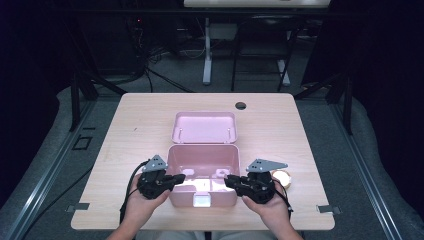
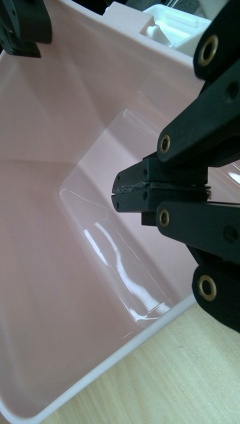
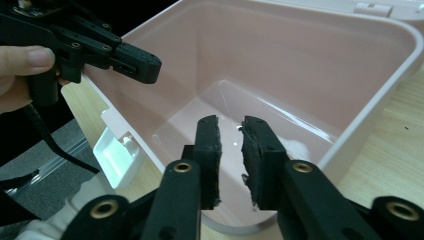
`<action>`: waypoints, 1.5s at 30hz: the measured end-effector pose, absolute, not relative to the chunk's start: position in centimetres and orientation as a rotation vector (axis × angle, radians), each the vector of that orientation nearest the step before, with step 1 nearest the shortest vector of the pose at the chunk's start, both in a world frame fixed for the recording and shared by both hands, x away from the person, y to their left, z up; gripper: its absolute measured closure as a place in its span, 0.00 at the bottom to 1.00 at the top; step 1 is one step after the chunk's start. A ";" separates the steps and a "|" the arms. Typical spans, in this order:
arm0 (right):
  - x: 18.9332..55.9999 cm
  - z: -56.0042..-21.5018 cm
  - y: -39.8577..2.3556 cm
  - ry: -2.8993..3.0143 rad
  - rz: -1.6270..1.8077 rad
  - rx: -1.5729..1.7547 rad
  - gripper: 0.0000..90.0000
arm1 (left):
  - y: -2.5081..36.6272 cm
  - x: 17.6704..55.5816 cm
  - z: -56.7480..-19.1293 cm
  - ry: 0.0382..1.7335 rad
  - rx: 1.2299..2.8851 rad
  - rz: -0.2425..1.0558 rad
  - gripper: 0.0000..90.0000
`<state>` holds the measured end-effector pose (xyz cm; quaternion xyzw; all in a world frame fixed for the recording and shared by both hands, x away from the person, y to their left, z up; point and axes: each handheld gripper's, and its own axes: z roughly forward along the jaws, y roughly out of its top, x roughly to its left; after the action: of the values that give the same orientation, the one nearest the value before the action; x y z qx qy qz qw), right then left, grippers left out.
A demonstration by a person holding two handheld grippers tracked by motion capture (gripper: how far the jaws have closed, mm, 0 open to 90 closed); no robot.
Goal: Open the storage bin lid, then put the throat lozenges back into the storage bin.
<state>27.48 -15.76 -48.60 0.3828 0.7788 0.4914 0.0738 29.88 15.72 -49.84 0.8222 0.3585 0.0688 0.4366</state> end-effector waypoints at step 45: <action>30.4 -46.8 -22.1 2.328 1.149 1.242 0.41 | 15.5 29.7 -49.8 0.835 2.087 0.189 0.95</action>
<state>30.39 -22.12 -46.78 0.4277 0.8019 0.3959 0.1314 29.72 15.53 -49.83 0.8360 0.3344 0.0756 0.4285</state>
